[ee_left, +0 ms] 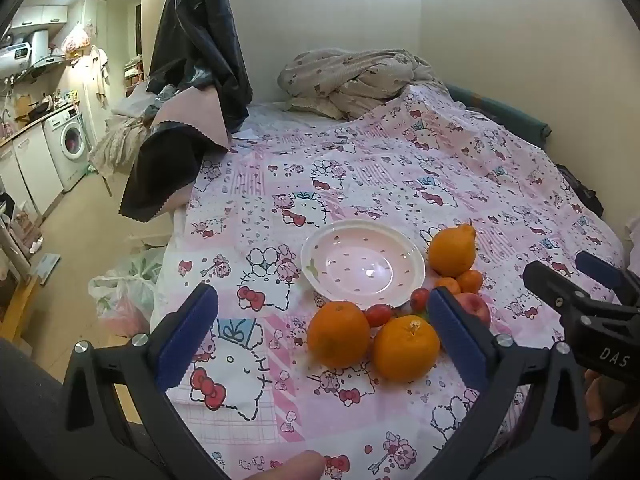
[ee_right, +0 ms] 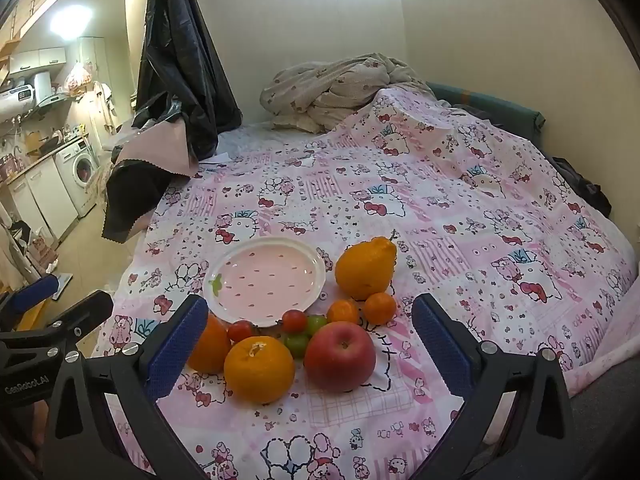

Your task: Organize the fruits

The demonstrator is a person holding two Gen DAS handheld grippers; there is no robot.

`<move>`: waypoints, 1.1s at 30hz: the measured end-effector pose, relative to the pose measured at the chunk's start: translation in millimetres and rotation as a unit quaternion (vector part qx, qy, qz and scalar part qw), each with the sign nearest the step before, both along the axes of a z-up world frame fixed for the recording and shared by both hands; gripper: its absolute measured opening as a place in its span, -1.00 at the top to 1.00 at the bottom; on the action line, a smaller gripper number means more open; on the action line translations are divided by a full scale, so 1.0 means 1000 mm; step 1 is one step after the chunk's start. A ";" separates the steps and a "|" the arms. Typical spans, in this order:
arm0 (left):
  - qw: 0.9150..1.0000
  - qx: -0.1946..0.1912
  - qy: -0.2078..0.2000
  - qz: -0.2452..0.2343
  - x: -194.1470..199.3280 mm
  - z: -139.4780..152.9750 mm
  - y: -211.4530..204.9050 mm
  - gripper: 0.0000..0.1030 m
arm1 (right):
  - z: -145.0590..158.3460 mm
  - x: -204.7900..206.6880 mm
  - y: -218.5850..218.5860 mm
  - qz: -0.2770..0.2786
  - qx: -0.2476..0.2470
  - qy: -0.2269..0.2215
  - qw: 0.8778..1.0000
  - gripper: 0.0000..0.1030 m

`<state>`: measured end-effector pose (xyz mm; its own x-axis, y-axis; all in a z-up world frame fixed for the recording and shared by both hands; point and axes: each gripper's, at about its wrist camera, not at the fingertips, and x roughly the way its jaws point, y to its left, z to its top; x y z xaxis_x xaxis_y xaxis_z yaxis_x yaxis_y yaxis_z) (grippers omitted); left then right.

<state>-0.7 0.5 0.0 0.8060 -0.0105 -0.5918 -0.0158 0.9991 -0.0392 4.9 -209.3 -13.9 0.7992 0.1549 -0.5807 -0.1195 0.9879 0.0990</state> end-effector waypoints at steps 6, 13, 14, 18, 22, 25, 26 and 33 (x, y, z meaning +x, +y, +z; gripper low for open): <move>1.000 0.001 0.004 0.002 0.000 0.001 0.002 -1.00 | 0.000 0.000 0.000 0.000 0.001 0.000 1.000 -1.00; 1.000 0.007 0.005 0.002 0.001 0.000 -0.001 -1.00 | -0.001 0.000 0.001 0.000 0.000 0.000 1.000 -1.00; 1.000 0.007 0.005 0.001 0.001 -0.001 -0.002 -1.00 | -0.001 0.000 0.001 0.001 0.001 0.000 1.000 -1.00; 1.000 0.006 0.005 0.002 0.001 0.000 -0.001 -1.00 | -0.001 0.000 0.002 0.001 0.001 0.000 1.000 -1.00; 1.000 0.006 0.005 0.003 0.000 0.000 -0.001 -1.00 | -0.002 0.000 0.002 0.000 0.000 0.000 1.000 -1.00; 1.000 0.006 0.004 0.004 -0.001 0.003 -0.003 -1.00 | -0.002 0.000 0.003 0.001 0.001 0.000 1.000 -1.00; 1.000 0.006 0.003 0.005 -0.002 0.003 -0.003 -1.00 | -0.002 0.000 0.003 0.001 0.001 0.000 1.000 -1.00; 1.000 0.006 0.003 0.005 -0.002 0.005 -0.003 -1.00 | -0.002 -0.001 0.003 0.001 0.001 0.000 1.000 -1.00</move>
